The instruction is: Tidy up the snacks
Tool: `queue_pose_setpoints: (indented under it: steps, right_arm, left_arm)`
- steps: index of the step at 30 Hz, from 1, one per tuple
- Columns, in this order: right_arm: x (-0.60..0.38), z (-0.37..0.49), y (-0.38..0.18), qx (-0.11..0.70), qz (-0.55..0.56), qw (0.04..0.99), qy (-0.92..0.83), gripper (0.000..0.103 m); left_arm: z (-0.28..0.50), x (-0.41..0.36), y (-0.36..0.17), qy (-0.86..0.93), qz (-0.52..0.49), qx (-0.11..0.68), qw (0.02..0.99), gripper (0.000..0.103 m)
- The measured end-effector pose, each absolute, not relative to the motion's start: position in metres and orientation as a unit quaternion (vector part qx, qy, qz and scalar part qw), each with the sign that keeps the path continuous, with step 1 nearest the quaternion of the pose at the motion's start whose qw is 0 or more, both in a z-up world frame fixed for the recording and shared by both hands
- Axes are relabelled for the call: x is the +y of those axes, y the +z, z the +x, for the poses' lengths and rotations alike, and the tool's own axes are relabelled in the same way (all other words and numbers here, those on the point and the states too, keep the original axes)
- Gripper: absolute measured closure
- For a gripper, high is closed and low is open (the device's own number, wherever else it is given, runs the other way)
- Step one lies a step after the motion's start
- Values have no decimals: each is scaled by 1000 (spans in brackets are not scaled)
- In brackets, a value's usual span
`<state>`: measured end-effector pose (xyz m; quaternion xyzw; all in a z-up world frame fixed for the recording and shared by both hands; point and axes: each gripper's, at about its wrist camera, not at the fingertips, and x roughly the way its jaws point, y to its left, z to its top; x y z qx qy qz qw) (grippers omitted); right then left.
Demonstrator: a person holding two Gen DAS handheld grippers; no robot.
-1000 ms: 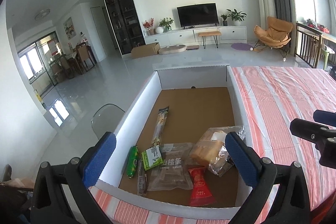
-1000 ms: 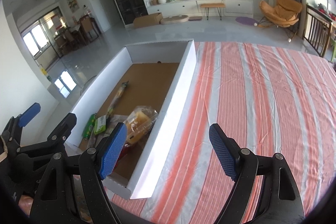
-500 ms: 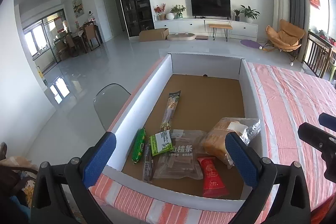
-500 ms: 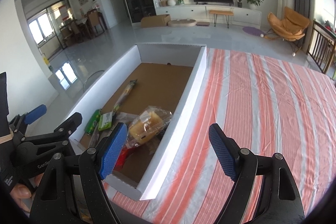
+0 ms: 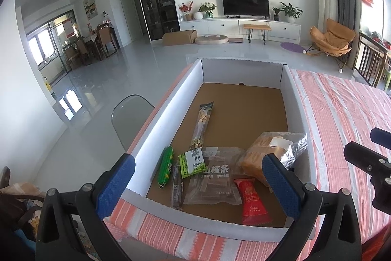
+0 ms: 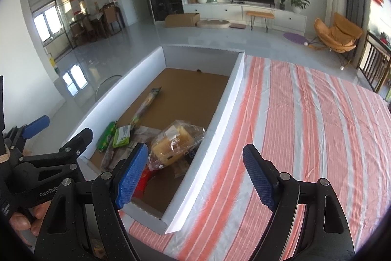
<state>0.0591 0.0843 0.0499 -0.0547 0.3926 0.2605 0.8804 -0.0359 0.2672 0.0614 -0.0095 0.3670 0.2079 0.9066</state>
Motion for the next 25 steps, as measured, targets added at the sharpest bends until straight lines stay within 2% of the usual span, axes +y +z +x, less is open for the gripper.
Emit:
queue_pose_setpoints:
  steps: [25]
  right_arm:
    - [93,50,52,388,-74,878,271,20]
  left_arm:
    - [-38,257,60,169,-12,368,914,0]
